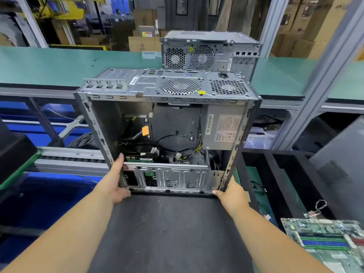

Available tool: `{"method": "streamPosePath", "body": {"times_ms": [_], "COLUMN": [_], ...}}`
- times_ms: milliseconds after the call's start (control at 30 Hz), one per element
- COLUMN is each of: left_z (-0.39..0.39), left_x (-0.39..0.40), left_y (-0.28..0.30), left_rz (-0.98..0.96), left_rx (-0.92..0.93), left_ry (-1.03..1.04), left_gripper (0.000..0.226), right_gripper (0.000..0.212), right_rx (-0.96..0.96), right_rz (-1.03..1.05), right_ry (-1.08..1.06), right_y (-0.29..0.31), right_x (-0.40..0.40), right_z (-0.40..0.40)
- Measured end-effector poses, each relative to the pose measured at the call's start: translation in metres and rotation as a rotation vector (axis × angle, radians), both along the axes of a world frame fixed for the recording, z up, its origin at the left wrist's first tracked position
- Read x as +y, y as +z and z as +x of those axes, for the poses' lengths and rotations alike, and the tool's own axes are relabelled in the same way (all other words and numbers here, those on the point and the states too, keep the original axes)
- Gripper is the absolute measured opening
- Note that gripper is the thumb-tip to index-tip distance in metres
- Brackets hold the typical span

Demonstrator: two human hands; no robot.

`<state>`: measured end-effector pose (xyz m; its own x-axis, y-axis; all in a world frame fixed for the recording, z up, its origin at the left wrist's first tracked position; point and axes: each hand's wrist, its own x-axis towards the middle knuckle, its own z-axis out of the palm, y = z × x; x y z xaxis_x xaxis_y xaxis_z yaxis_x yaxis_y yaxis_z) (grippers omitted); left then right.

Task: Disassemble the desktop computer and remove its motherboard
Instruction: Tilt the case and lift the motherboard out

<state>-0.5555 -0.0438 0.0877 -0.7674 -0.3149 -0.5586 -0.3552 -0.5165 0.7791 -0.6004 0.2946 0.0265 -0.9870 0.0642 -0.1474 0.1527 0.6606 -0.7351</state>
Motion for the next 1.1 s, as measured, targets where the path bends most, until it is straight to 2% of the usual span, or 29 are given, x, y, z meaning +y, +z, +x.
{"method": "streamPosePath", "body": {"times_ms": [67,133,267,500,633,733,800,900,967,1100], "left_z": [-0.008,-0.016,-0.027,-0.032,-0.032,-0.023,-0.013,0.007,0.021,0.04], "left_x": [0.0,0.0,-0.003,-0.004,-0.003,0.003,0.008,0.023,0.038,0.073], "left_y": [0.001,0.003,0.003,0.0,0.0,0.002,-0.005,-0.012,-0.011,-0.004], "left_rz": [-0.01,-0.022,-0.03,-0.02,0.015,0.105,0.147,0.123,0.096,0.12], "left_rx": [-0.001,0.013,0.0,0.002,-0.023,0.032,0.074,-0.039,-0.076,-0.027], "left_ry": [0.005,0.004,0.02,0.023,0.021,0.028,0.056,0.092,0.038,-0.203], "left_gripper": [0.13,0.115,0.136,0.115,0.121,0.096,0.085,0.078,0.069,0.032], "right_gripper": [0.073,0.076,0.073,0.075,0.072,0.062,0.067,0.072,0.068,0.053], "right_rx": [0.005,0.001,0.001,-0.009,-0.021,-0.024,-0.013,0.005,0.033,0.068], "right_rz": [0.004,0.012,0.023,0.031,0.036,0.013,0.02,0.042,0.037,-0.029], "right_ry": [0.009,0.01,0.021,0.025,0.03,0.026,-0.009,-0.091,-0.095,-0.121], "right_y": [-0.001,-0.002,-0.002,-0.002,-0.002,0.005,0.013,0.025,0.032,0.046], "right_x": [-0.001,-0.001,-0.002,-0.001,0.0,0.0,0.001,0.006,0.012,0.026], "right_z": [-0.007,-0.013,-0.023,-0.036,-0.035,-0.027,-0.018,0.001,0.017,0.051]}}
